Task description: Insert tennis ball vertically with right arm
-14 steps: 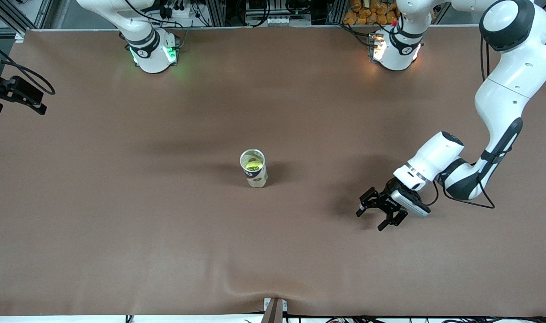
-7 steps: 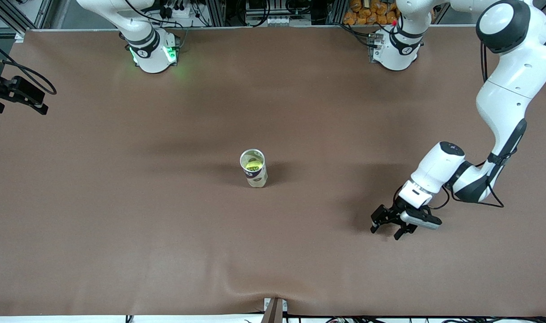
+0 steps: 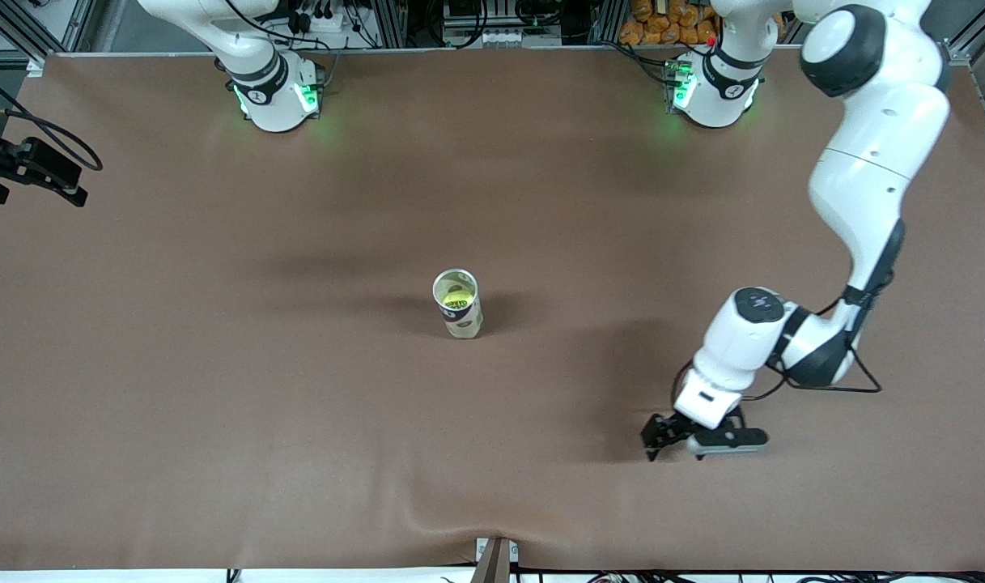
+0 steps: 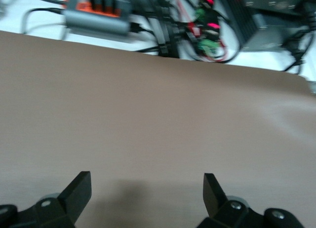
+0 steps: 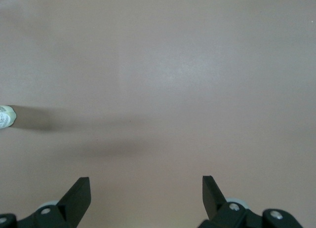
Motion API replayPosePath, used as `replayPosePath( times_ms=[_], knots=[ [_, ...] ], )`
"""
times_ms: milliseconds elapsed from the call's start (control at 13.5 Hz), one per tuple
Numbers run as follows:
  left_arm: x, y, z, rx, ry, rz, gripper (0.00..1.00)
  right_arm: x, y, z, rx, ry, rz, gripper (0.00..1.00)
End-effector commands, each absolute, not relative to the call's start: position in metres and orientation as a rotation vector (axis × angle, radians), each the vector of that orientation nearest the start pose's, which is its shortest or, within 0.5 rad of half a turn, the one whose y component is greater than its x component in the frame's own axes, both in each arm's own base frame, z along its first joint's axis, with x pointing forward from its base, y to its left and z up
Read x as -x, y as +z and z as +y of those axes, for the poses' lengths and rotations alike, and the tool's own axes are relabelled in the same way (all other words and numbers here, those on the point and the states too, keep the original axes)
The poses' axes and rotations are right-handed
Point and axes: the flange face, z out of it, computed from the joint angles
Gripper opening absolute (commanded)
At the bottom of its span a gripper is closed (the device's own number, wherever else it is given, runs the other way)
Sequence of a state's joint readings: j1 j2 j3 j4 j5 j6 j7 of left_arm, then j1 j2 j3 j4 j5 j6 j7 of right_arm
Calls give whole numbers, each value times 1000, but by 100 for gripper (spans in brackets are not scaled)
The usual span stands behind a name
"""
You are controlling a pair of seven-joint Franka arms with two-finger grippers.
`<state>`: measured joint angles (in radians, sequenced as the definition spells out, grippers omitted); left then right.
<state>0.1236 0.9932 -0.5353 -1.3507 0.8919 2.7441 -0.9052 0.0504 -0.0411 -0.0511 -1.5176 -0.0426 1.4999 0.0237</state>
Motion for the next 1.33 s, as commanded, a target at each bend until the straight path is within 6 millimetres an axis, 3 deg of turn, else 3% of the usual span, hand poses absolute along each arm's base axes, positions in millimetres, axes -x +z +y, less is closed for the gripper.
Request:
replayPosePath(
  times_ms=[0, 74, 222, 296, 369, 517, 813, 1034, 1256],
  knots=[
    [-755, 262, -217, 3247, -809, -172, 100, -535, 668, -11, 3170, -17, 41, 100],
    [-758, 274, -203, 3244, -761, -165, 100, -534, 667, -11, 3170, -14, 44, 100],
    [-757, 278, -199, 3220, -707, -53, 100, -534, 667, -12, 3170, -14, 46, 100],
    [-760, 280, -187, 3209, -714, -37, 100, -534, 667, -11, 3170, -14, 44, 100],
    [-763, 293, -176, 3196, -736, -36, 100, -534, 667, -15, 3170, -12, 53, 100],
    [-760, 317, -174, 3159, -677, -28, 100, -534, 667, -13, 3172, -10, 49, 100],
    [-737, 389, -185, 3100, -509, -19, 100, -534, 667, -9, 3170, -10, 39, 100],
    [-710, 457, -174, 3022, -379, -77, 100, -534, 667, -6, 3170, -10, 31, 100],
    [-679, 509, -167, 2986, -252, -66, 100, -534, 667, -7, 3170, -10, 34, 100]
  ],
)
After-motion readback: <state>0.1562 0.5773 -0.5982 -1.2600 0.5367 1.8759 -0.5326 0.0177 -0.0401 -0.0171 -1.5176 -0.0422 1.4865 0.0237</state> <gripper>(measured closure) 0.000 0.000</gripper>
